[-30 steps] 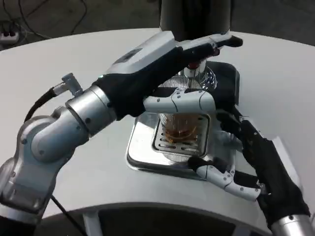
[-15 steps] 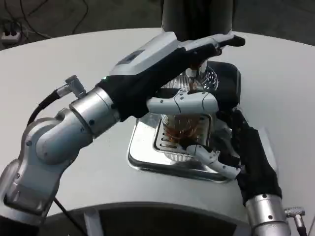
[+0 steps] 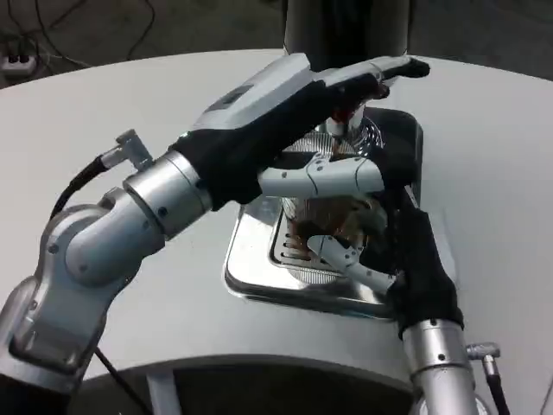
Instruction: Grasp the cup under the faucet to collect the drink, then remove the cup.
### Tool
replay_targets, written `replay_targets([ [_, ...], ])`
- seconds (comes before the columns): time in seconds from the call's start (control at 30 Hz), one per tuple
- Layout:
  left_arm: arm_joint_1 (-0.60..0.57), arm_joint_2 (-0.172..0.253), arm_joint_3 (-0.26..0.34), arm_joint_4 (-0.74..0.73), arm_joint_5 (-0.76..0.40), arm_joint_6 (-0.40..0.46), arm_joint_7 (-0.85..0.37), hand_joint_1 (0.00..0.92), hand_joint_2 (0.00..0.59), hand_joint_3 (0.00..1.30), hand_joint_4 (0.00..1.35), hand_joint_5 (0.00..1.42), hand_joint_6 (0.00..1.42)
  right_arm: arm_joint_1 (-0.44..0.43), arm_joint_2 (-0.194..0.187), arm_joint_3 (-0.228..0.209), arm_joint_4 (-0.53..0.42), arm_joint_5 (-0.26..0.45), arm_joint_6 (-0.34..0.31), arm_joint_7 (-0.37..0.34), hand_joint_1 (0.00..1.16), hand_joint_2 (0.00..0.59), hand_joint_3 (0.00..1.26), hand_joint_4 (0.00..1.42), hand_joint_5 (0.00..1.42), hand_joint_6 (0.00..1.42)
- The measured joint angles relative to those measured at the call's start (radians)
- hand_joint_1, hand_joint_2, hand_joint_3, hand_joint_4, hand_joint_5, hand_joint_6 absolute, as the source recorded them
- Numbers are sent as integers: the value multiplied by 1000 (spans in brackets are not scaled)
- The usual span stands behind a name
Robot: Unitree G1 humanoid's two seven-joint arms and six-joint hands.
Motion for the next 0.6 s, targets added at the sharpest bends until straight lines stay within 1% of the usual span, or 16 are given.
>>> replay_targets([
  [0.2,-13,6,0,9,0,0,-1,0,49,147,89,177,70,-63,4,-1,77,0,-26,-23,832,153,83,106,114,217],
  [0.27,-14,8,0,9,0,0,-1,0,46,147,90,177,70,-85,6,-3,117,2,-38,-32,831,153,83,106,113,217],
  [0.47,-15,11,1,9,0,2,-1,0,39,147,91,177,72,-146,10,-20,206,18,-71,-51,831,153,83,106,112,216],
  [0.6,-15,12,3,7,-1,3,-1,0,37,147,91,180,73,-172,10,-24,244,20,-91,-62,835,152,83,106,111,216],
])
